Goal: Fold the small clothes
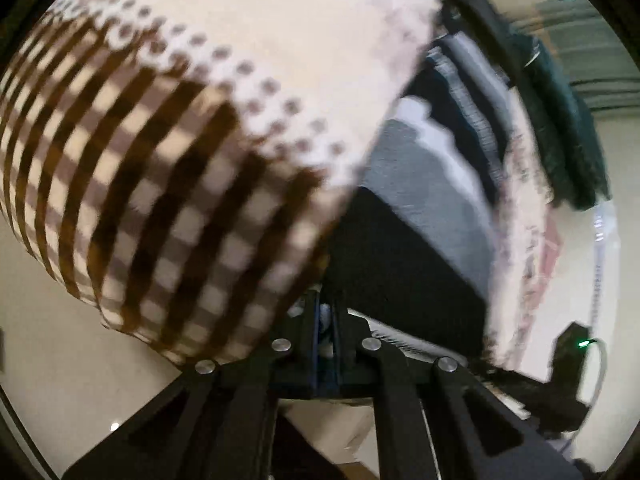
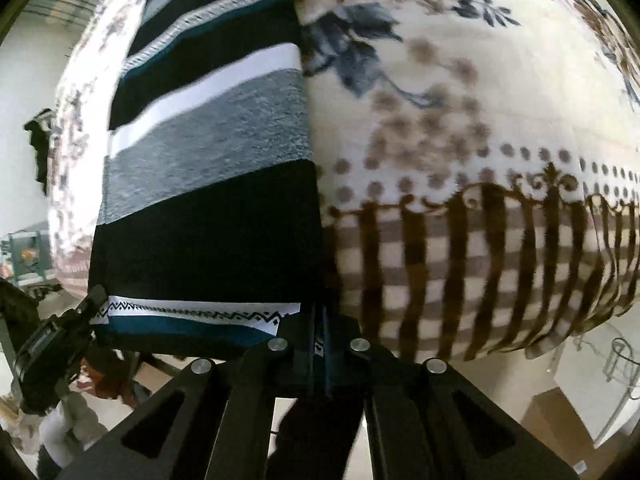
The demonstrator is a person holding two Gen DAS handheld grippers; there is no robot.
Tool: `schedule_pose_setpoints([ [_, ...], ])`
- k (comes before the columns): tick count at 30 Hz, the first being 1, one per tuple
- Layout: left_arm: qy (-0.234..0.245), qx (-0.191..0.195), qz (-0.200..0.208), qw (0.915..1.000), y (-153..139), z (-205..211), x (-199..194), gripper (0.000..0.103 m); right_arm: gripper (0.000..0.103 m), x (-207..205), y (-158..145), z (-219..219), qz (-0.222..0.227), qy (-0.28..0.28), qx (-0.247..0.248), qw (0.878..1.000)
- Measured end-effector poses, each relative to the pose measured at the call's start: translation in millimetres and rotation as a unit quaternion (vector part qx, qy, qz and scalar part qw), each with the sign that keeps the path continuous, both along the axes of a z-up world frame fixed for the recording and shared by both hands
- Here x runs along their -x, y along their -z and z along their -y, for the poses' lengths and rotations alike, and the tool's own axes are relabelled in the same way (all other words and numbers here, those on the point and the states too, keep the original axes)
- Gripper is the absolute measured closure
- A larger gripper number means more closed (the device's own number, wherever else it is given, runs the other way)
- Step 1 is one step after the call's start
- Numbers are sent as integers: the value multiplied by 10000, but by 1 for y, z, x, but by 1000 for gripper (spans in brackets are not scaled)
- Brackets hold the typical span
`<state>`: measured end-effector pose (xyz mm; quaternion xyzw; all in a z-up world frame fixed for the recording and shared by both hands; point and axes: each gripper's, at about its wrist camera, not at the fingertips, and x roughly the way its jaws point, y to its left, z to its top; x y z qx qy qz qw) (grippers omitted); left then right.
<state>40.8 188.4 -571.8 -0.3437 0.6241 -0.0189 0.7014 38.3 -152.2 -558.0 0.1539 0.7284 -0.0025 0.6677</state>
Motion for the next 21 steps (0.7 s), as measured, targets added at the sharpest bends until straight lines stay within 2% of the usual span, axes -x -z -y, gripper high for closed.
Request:
schedule_pose_setpoints([
  [2, 65, 16, -108, 9999, 15, -4, 2, 99, 101, -1, 12, 0, -89, 15, 109, 9999],
  [4, 134, 107, -130, 9998, 15, -6, 4, 99, 101, -2, 22, -3, -188, -11, 176, 9997],
  [7, 248, 156, -98, 9995, -6, -10, 1, 98, 100, -3, 35, -7, -526, -60, 52, 9986],
  [8, 303, 117, -75, 9994, -15, -11, -4, 97, 97, -4, 36, -7, -622, 32, -40, 9980],
  [10, 358, 16, 261, 9990, -46, -16, -17, 86, 93, -6, 33, -1, -851, 270, -393, 9952],
  [11, 384, 2, 418, 9984, -55, -19, -25, 68, 92, -7, 29, 3, -899, 376, -580, 9935],
  [12, 399, -15, 558, 9976, -66, -21, -37, 53, 89, -11, 21, 6, -880, 501, -703, 9924],
  [14, 395, -12, 853, 9956, -81, -25, -62, 43, 56, -23, 3, 12, -640, 626, -857, 9923],
  [15, 402, -7, 1037, 9938, -90, -25, -82, 35, 50, -32, -8, 14, -463, 678, -933, 9922],
  [21, 538, -123, 1690, 9841, -117, -8, -207, 35, 47, -121, -67, 32, 367, 849, -1296, 9872],
])
